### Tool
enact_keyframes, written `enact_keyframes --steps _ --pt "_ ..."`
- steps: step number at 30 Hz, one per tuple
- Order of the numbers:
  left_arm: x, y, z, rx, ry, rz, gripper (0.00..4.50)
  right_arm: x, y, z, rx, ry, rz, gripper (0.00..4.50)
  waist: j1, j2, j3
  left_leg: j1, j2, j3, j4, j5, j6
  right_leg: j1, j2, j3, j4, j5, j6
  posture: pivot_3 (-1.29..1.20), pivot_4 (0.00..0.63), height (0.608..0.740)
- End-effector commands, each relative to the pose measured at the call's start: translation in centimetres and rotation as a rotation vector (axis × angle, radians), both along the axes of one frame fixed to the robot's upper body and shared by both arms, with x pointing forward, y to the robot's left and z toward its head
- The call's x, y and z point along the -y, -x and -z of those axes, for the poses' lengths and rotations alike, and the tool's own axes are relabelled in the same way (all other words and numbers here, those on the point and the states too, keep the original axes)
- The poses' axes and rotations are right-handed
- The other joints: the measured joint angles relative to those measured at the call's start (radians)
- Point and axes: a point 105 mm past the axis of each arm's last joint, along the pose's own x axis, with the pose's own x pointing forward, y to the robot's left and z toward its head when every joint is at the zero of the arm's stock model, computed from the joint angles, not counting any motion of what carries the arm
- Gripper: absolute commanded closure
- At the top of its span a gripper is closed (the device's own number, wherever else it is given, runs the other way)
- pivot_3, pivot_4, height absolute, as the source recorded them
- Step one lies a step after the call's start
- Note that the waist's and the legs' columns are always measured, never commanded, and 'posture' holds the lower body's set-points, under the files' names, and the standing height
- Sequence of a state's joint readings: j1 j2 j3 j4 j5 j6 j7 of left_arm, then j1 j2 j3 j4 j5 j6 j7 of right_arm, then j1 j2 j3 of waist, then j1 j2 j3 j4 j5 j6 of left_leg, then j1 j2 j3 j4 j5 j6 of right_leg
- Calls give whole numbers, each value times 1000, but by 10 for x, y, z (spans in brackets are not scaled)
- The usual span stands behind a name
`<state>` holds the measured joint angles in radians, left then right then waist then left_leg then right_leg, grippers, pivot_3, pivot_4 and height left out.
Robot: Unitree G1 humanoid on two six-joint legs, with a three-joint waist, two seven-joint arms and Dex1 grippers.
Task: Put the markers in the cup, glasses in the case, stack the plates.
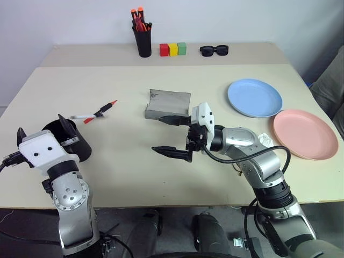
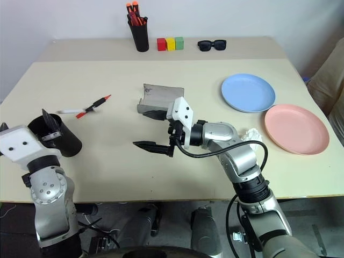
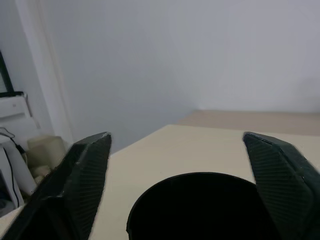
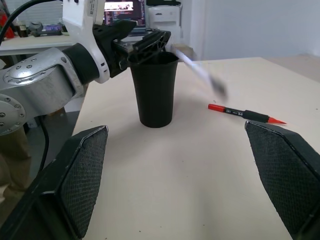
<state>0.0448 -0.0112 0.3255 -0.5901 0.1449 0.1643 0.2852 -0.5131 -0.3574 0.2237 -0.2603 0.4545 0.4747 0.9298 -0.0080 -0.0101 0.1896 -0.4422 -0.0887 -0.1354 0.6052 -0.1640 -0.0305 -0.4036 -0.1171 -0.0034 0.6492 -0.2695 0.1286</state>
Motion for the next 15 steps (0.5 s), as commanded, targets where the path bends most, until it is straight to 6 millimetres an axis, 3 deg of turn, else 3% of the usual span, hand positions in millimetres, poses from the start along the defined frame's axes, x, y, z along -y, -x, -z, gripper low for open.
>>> enact_keyframes --steps 1,7,12,15 --pt "5 2 -8 31 -30 5 382 -3 7 -10 35 -29 -32 0 0 0 0 0 0 0 0 0 0 0 0 0 0 0 0 0 150 740" --pt "9 -3 -12 43 -35 33 382 -4 6 -9 32 -27 -29 0 0 0 0 0 0 0 0 0 0 0 0 0 0 0 0 0 150 740" --pt "42 -27 -41 106 -64 239 382 -4 5 -8 34 -27 -25 0 7 0 0 0 0 0 0 0 0 0 0 0 0 0 0 0 150 740" --pt "64 -46 -45 62 -29 382 382 -3 3 -9 39 -32 -15 0 12 0 0 0 0 0 0 0 0 0 0 0 -1 0 0 0 150 740"
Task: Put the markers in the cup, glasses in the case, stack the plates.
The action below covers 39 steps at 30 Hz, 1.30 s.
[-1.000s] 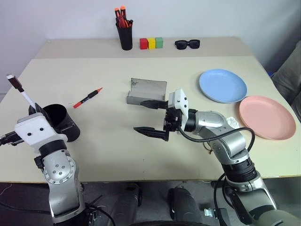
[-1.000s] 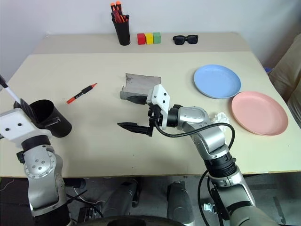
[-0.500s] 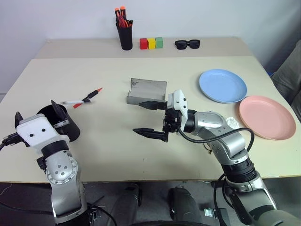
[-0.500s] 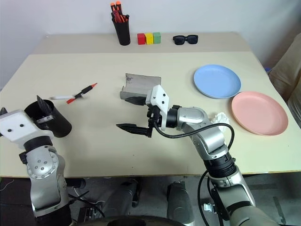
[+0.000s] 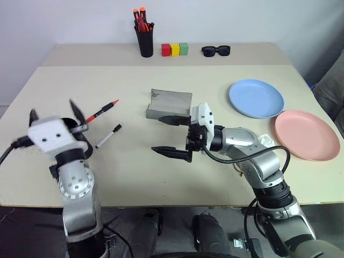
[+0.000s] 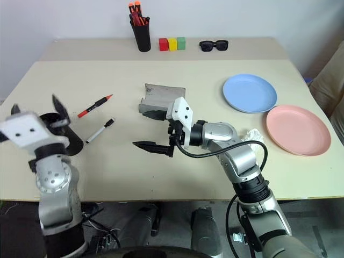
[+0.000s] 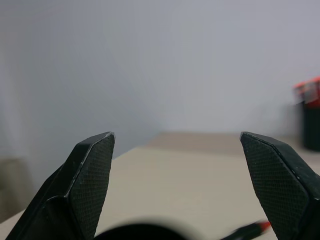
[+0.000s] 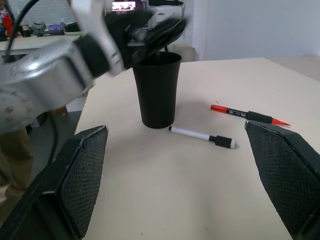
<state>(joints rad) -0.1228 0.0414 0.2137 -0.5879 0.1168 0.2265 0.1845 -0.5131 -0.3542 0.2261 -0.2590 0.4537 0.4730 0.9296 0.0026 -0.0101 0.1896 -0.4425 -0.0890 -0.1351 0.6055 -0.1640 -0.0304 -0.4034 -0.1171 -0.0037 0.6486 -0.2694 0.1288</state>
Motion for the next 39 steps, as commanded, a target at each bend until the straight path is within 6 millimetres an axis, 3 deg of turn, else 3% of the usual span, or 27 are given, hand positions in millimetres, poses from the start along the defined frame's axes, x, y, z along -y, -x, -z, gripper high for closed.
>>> enact_keyframes --steps 1,6,10,15,20,25,28,35,37,39 --pt "25 -19 -5 -68 34 166 382 -3 2 -9 42 -33 -7 0 2 0 0 0 0 0 0 0 0 0 0 0 0 0 0 0 150 740" --pt "31 -43 25 -367 134 201 181 -1 0 -9 46 -37 6 0 -4 0 0 0 -1 0 -1 1 2 -1 2 0 1 0 1 0 150 740" --pt "20 -59 54 -672 162 60 181 -1 -1 -8 46 -40 16 0 -12 -1 1 0 -1 -1 -1 2 2 -1 3 0 1 0 1 0 150 740" --pt "24 -64 81 -912 286 134 181 -3 -1 -8 48 -52 26 0 -18 -1 1 0 -1 -2 -1 2 2 0 3 -1 1 0 1 0 150 740" --pt "25 -66 96 -1071 297 223 181 -3 0 -6 47 -59 45 0 -18 -1 1 1 0 -2 -4 3 0 -2 4 -1 2 0 1 0 150 740" --pt "30 -67 99 -1112 312 320 181 -2 0 -5 47 -60 56 0 -16 -1 1 1 0 -2 -5 4 -1 -2 3 0 2 0 1 0 150 740" --pt "33 -69 97 -1094 311 356 956 -2 0 -5 49 -60 60 0 -15 -1 1 1 0 -2 -6 4 -2 -2 3 0 2 0 1 0 150 740" --pt "43 -66 95 -1065 286 397 4490 -2 -1 -5 51 -56 55 0 -14 -1 1 1 0 -2 -6 4 -2 -2 2 0 2 0 1 0 150 740" --pt "45 -67 91 -1030 247 405 4490 -2 -1 -5 51 -55 52 0 -15 -1 1 1 0 -2 -6 4 -2 -2 2 0 2 0 1 0 150 740" --pt "50 -71 74 -917 160 417 4490 -3 -1 -5 50 -53 48 0 -15 -1 1 1 0 -2 -6 4 -2 -2 2 0 2 0 1 0 150 740"
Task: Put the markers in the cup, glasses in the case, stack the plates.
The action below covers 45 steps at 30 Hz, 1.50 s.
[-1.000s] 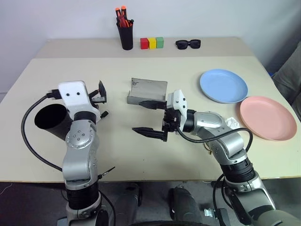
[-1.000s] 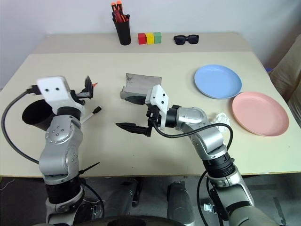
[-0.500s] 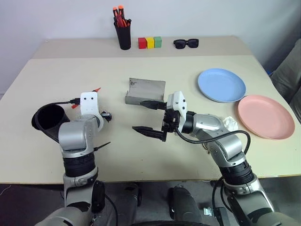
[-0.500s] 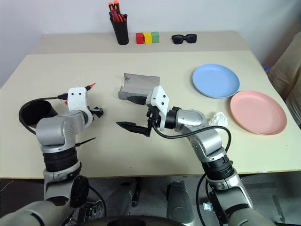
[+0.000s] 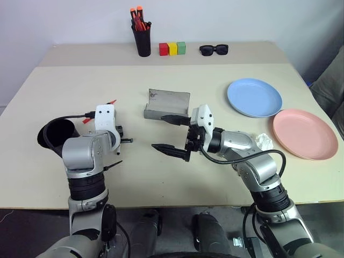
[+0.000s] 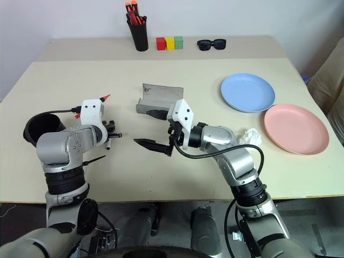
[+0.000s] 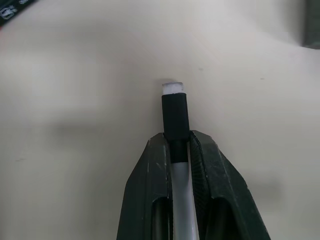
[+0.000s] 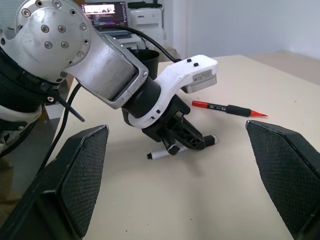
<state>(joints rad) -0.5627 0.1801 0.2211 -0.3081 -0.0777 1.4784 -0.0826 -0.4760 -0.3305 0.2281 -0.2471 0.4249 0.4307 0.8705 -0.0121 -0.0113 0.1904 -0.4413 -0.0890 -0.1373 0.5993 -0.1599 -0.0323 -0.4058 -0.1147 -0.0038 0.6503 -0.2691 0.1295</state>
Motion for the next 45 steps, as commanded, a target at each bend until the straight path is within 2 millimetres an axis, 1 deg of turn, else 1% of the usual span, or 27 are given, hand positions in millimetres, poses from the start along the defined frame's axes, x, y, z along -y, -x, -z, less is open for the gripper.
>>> enact_keyframes --steps 1,2,4,5,6,7,8,9,10,11,12,15,17,19,22,26,33,38,42,43,45 --pt "14 -7 -37 246 -51 81 4490 -4 4 -12 52 -24 -27 0 0 0 0 0 0 0 0 0 0 0 0 0 0 0 0 0 150 740" --pt "17 -8 -48 326 -68 100 4490 -4 4 -12 53 -24 -27 0 1 0 0 0 0 0 0 0 0 0 0 0 0 0 0 0 150 740" --pt "19 -7 -81 564 -64 96 4490 -4 3 -12 54 -24 -27 0 1 0 0 0 1 0 -1 0 0 0 0 0 0 0 0 0 150 740" --pt "14 -4 -100 698 -59 57 4490 -4 3 -13 55 -24 -27 0 1 0 0 0 1 0 -1 0 -1 0 0 0 -1 0 0 0 150 740" --pt "8 1 -115 802 -50 15 4490 -4 3 -13 55 -24 -27 0 1 0 0 0 1 0 -1 0 -1 -1 -1 1 -1 0 -1 0 150 740" --pt "1 5 -126 885 -49 -22 4490 -4 2 -13 56 -24 -26 0 1 0 0 0 1 0 -1 0 -1 -1 -1 1 -1 0 -1 0 150 740" --pt "-5 8 -134 940 -64 -61 4490 -3 2 -13 57 -25 -25 0 1 0 0 0 1 1 -1 0 -1 -1 -2 1 -1 0 -1 0 150 740" --pt "-26 21 -149 1046 -197 -188 4490 -3 2 -14 56 -29 -25 0 -1 0 0 0 1 1 -1 0 0 -1 -2 1 -1 0 -1 0 150 740" --pt "-45 37 -160 1122 -291 -322 4490 -2 2 -16 53 -39 -26 0 -3 0 0 0 1 1 -2 0 0 -1 -1 1 -1 0 -1 0 150 740" --pt "-60 51 -166 1175 -365 -433 4490 -2 3 -18 47 -53 -27 0 -6 0 0 0 1 2 -2 0 0 -2 -1 1 -1 0 -1 0 150 740" --pt "-71 63 -169 1206 -425 -511 4490 -2 3 -20 40 -67 -29 0 -4 0 0 1 1 3 -3 0 0 -2 -1 2 -1 1 -1 0 150 740" --pt "-83 80 -165 1228 -509 -596 4490 -2 4 -24 28 -91 -36 0 4 0 0 1 1 2 -3 0 0 -2 -1 2 -1 1 -1 0 150 740" --pt "-91 94 -153 1202 -545 -654 4490 -3 4 -25 22 -98 -49 0 8 -1 -1 0 0 2 -3 1 0 -1 -1 2 -1 1 -1 0 150 740" --pt "-94 101 -142 1176 -557 -677 4490 -5 5 -26 18 -100 -62 0 10 -1 -1 1 0 2 -2 0 0 0 -2 2 -2 1 -1 0 150 740" --pt "-92 106 -128 1140 -543 -684 4490 -6 6 -27 11 -107 -82 0 18 -2 -1 1 0 2 -2 1 0 0 -1 2 -1 1 -1 0 150 740" --pt "-90 108 -118 1120 -534 -693 4490 -7 8 -30 0 -118 -105 0 23 -2 -1 1 1 2 -2 1 0 0 0 1 -1 1 -1 0 150 740" --pt "-85 93 -106 1120 -484 -637 4490 -7 13 -30 -14 -123 -131 0 24 -2 -1 1 0 2 -2 1 0 0 0 1 -1 1 -2 0 150 740" --pt "-87 92 -101 1123 -475 -631 4490 -6 13 -30 -14 -122 -125 0 23 -2 -1 1 0 2 -2 1 0 -1 0 1 -1 1 -2 0 150 740" --pt "-88 94 -98 1119 -476 -633 2638 -5 13 -30 -14 -121 -121 0 23 -2 -1 1 0 2 -2 1 0 -1 0 1 -1 1 -2 0 150 740" --pt "-88 95 -98 1118 -477 -633 2064 -5 13 -30 -14 -121 -120 0 23 -2 -1 1 0 2 -2 0 0 -1 0 1 -1 1 -2 0 150 740" --pt "-88 95 -98 1117 -478 -632 1065 -5 13 -29 -15 -121 -121 0 23 -2 -1 1 0 2 -2 0 0 -1 0 1 -1 1 -2 0 150 740"
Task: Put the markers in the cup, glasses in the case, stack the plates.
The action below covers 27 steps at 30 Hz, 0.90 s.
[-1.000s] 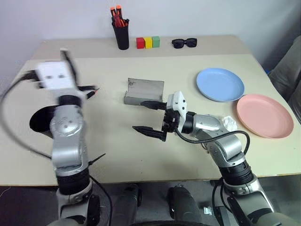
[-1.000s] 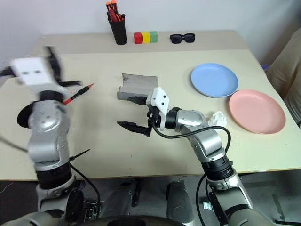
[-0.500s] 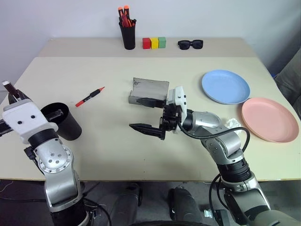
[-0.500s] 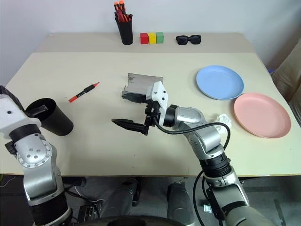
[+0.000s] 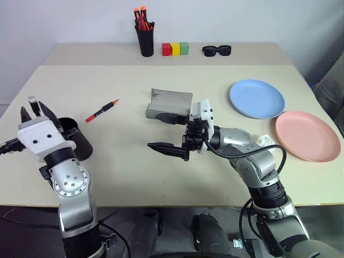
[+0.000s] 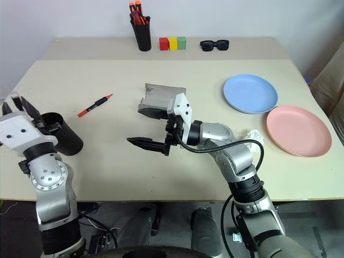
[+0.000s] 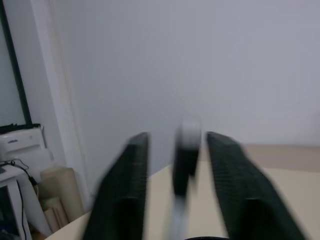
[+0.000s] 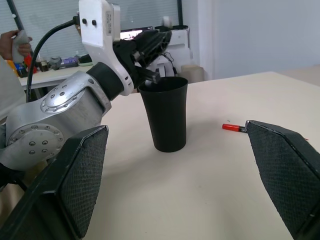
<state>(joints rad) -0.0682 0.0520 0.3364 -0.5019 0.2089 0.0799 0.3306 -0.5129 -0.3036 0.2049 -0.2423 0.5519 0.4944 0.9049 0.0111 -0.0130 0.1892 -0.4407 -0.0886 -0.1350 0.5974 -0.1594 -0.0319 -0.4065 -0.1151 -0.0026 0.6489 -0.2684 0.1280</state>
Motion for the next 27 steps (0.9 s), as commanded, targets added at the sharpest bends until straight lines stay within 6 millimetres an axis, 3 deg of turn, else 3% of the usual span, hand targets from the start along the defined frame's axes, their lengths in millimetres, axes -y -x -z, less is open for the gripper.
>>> enact_keyframes --steps 1,8,13,15,16,20,22,27 --pt "0 6 -8 36 -24 -8 614 1 6 -14 54 -33 -11 0 0 0 0 0 0 0 0 0 0 0 0 0 0 0 0 0 150 740" --pt "12 -2 -19 56 -2 66 614 1 5 -14 53 -30 -12 0 0 0 0 0 0 0 0 0 0 0 0 0 0 0 0 0 150 740" --pt "56 -46 -35 -14 82 379 614 0 0 -14 57 -29 0 0 3 -1 0 0 0 0 1 0 0 2 0 -1 0 0 0 0 150 740" --pt "67 -63 -34 -90 142 452 67 0 -2 -14 62 -32 11 0 -1 -1 0 0 -1 1 1 0 0 2 0 -1 0 0 0 0 150 740" --pt "68 -68 -33 -113 169 465 31 -1 -3 -14 64 -32 14 0 -3 -1 0 0 -1 1 1 0 0 1 0 -1 0 0 0 0 150 740" --pt "65 -106 -8 -401 318 388 31 -1 -8 -15 70 -37 37 0 -19 -1 0 0 -1 0 1 0 0 1 2 -2 2 0 0 0 150 740" --pt "61 -125 2 -568 292 320 31 -2 -8 -15 70 -37 38 0 -26 -1 0 0 -1 0 1 1 -1 1 3 -3 3 0 0 0 150 740" --pt "43 -150 10 -700 304 225 31 -3 -8 -14 69 -38 48 0 -31 -1 0 1 -1 0 0 1 -1 0 3 -2 4 0 1 0 150 740"
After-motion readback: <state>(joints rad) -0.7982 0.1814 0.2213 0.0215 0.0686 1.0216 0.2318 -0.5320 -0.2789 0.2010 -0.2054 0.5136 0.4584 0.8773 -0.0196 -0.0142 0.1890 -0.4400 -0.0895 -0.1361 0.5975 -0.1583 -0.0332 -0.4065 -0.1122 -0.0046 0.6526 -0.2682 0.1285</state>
